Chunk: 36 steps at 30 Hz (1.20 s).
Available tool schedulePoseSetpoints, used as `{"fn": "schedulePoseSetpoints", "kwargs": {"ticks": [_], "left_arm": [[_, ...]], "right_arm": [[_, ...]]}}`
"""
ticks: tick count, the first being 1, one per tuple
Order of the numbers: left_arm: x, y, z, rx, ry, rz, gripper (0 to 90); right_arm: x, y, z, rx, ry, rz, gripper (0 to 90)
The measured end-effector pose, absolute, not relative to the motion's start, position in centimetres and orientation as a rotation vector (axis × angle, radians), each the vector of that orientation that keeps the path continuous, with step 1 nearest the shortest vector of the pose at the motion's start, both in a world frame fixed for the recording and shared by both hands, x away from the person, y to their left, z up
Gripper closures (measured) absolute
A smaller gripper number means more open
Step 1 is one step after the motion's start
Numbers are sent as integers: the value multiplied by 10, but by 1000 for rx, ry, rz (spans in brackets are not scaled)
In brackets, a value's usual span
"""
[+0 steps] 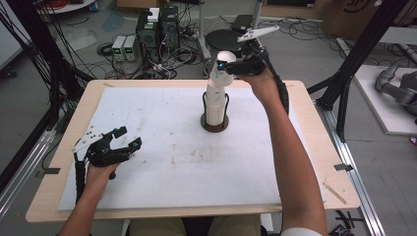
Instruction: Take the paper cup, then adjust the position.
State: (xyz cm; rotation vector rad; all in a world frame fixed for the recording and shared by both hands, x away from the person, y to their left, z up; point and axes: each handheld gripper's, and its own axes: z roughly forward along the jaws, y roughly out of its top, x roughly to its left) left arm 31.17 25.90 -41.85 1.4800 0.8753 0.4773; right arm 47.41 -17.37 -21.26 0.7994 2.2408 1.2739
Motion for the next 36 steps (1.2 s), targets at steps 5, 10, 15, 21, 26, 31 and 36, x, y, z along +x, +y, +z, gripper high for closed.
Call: {"fn": "schedulePoseSetpoints", "kwargs": {"ticks": [5,10,15,21,26,31,36], "left_arm": [[312,258,-419,1483,868,477,166],[311,258,-418,1481,853,485,166],[309,258,-418,1474,841,486,162],[305,256,-416,1476,828,484,162],[303,254,-416,1473,819,481,162],[305,251,-416,1479,807,465,162],[305,247,-416,1493,774,432,162]], "right_arm": [[456,-200,-200,805,2196,1291,362],[436,-227,-202,820,2188,1266,365],[407,-253,-239,825,2236,1233,365],[392,-263,-273,847,2269,1258,365],[385,-265,-295,866,2284,1286,365],[380,-262,-305,846,2293,1299,364],[374,-253,-315,821,2317,1321,362]]}}
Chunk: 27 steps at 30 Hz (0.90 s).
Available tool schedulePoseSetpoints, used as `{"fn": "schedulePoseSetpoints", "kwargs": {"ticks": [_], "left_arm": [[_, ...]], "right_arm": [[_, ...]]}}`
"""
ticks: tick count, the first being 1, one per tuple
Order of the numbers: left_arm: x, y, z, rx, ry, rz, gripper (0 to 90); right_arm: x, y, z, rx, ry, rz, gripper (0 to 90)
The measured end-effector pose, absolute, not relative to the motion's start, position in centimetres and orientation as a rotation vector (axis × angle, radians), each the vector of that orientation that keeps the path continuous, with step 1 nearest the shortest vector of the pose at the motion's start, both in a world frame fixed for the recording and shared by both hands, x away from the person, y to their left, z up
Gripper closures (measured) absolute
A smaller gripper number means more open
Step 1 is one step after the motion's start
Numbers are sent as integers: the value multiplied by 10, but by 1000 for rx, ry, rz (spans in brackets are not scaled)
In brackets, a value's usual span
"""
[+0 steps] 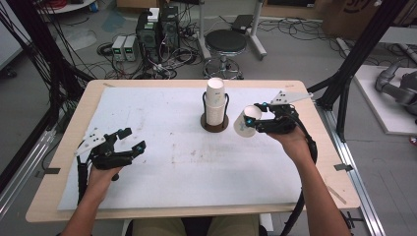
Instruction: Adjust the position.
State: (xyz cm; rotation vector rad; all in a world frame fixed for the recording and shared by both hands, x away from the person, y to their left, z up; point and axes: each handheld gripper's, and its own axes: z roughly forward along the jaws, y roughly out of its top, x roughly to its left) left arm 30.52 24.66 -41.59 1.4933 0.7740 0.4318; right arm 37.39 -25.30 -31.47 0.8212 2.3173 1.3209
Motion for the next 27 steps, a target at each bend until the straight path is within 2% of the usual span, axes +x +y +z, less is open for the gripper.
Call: {"fn": "schedulePoseSetpoints", "kwargs": {"ticks": [20,27], "left_arm": [[317,198,-398,1614,588,302,164],[325,170,-387,1656,490,252,164]], "right_arm": [[358,-212,-322,669,2416,1424,361],[356,-197,-324,622,2454,1456,360]]}}
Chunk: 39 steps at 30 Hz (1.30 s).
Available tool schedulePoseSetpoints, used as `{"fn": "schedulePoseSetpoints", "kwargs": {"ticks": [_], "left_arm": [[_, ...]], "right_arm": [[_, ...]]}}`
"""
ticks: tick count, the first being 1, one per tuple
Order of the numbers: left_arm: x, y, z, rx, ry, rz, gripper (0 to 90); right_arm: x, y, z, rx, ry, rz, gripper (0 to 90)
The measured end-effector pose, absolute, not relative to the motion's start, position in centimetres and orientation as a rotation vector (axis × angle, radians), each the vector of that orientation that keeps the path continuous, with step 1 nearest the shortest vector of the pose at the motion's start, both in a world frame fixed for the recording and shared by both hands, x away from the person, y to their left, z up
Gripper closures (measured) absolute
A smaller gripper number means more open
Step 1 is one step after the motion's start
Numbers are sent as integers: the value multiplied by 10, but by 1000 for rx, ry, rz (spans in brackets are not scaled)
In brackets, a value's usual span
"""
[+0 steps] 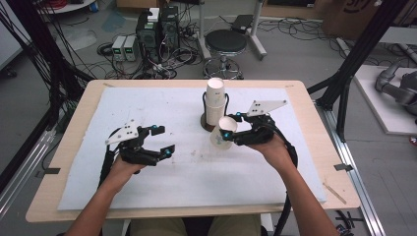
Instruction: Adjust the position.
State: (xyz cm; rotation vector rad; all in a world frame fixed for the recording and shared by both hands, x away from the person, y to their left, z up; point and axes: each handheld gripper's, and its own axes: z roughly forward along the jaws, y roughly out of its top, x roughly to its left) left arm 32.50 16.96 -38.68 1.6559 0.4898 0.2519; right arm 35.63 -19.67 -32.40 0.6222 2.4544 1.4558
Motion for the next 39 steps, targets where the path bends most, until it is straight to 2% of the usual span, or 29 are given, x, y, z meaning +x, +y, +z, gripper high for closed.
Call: {"fn": "schedulePoseSetpoints", "kwargs": {"ticks": [14,32,36,39], "left_arm": [[336,123,-388,1718,402,170,164],[339,100,-396,1766,365,126,167],[338,99,-397,1779,340,114,254],[338,100,-397,1789,328,117,277]], "right_arm": [[354,-173,-326,544,2521,1477,360],[348,-154,-326,465,2577,1542,362],[349,-151,-326,462,2586,1573,363],[349,-151,-327,463,2585,1574,364]]}}
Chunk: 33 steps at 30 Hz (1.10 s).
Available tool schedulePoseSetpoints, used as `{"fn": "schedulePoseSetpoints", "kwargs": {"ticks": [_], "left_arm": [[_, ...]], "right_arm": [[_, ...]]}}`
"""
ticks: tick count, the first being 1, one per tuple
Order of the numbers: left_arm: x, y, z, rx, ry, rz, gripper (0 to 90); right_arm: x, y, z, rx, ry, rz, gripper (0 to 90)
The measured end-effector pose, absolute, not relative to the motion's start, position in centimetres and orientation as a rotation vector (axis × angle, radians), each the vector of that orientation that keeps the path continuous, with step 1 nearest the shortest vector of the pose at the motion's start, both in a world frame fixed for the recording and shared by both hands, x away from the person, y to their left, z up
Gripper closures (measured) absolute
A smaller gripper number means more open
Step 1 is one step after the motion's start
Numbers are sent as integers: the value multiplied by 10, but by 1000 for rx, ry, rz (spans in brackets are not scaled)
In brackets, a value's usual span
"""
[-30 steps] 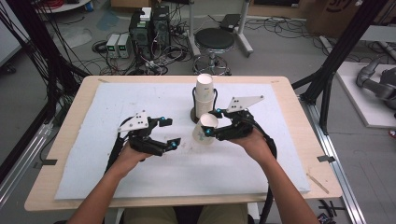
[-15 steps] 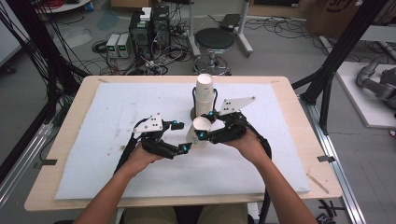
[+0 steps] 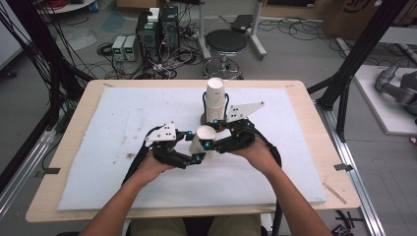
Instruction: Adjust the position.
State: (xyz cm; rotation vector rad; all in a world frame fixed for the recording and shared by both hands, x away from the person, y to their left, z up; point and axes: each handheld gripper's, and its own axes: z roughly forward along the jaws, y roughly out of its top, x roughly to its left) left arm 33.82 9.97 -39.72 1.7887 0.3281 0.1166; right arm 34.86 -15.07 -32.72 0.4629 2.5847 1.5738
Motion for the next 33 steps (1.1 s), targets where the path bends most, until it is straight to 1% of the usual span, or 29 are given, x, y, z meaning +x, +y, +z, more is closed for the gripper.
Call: {"fn": "schedulePoseSetpoints", "kwargs": {"ticks": [1,2,3,4,5,6,14,25,33], "left_arm": [[338,100,-397,1793,326,116,300],[338,100,-397,1795,323,118,309],[338,100,-397,1800,321,122,319],[338,101,-397,1802,318,123,319],[338,101,-396,1804,317,126,330],[338,101,-396,1809,316,126,338],[338,107,-394,1895,335,117,349],[342,117,-369,2086,303,148,348],[343,116,-356,2200,258,170,349]], "right_arm": [[349,-150,-328,460,2587,1570,360],[349,-150,-328,467,2588,1571,352],[349,-151,-329,488,2593,1571,323],[349,-151,-329,488,2593,1571,323],[349,-150,-329,512,2589,1571,249],[349,-150,-329,535,2579,1562,196],[348,-162,-327,518,2569,1566,195],[348,-169,-330,493,2593,1495,193],[349,-173,-335,421,2628,1426,193]]}}
